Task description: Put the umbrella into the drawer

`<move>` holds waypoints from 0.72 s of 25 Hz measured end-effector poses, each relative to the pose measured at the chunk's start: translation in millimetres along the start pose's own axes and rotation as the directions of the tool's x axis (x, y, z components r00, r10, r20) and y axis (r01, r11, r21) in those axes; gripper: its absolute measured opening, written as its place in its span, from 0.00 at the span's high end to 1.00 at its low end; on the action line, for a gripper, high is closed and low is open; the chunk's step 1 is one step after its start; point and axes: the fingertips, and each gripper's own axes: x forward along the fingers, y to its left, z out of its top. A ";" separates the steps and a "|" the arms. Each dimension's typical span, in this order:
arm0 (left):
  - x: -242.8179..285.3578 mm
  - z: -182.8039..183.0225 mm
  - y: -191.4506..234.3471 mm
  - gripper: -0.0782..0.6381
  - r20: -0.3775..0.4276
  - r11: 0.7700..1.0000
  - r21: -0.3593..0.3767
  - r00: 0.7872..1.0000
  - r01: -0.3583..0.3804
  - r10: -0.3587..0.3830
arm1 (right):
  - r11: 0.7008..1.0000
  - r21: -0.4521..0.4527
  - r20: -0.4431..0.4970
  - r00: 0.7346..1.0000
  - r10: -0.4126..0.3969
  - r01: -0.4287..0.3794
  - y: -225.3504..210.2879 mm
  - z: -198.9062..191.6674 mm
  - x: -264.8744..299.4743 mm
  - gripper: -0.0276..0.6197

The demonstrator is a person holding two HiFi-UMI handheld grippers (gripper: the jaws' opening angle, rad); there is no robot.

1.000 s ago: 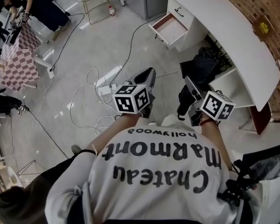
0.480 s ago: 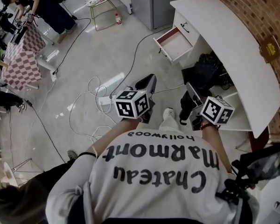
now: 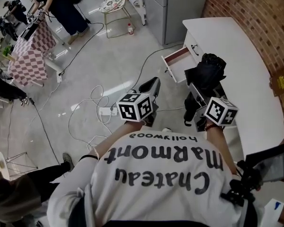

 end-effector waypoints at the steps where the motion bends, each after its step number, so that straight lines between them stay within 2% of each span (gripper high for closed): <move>1: 6.7 3.3 1.3 0.86 0.006 1.000 0.001 1.000 -0.008 0.008 | 1.000 -0.009 -0.004 1.000 0.009 -0.009 -4.2 6.4 6.3 0.59; 5: 29.7 12.1 10.7 0.86 0.035 0.999 0.000 0.999 -0.039 0.039 | 0.999 -0.032 -0.017 0.999 0.040 -0.040 -20.2 24.3 28.9 0.59; 11: 62.4 9.4 27.3 0.86 0.060 0.997 -0.013 0.996 -0.072 0.072 | 0.995 -0.076 -0.050 0.996 0.067 -0.071 -42.4 29.6 56.3 0.59; 18: 81.1 -3.6 46.1 0.87 0.002 0.989 -0.059 0.991 -0.132 0.133 | 0.996 -0.046 -0.092 0.993 0.071 -0.075 -63.8 26.8 79.0 0.59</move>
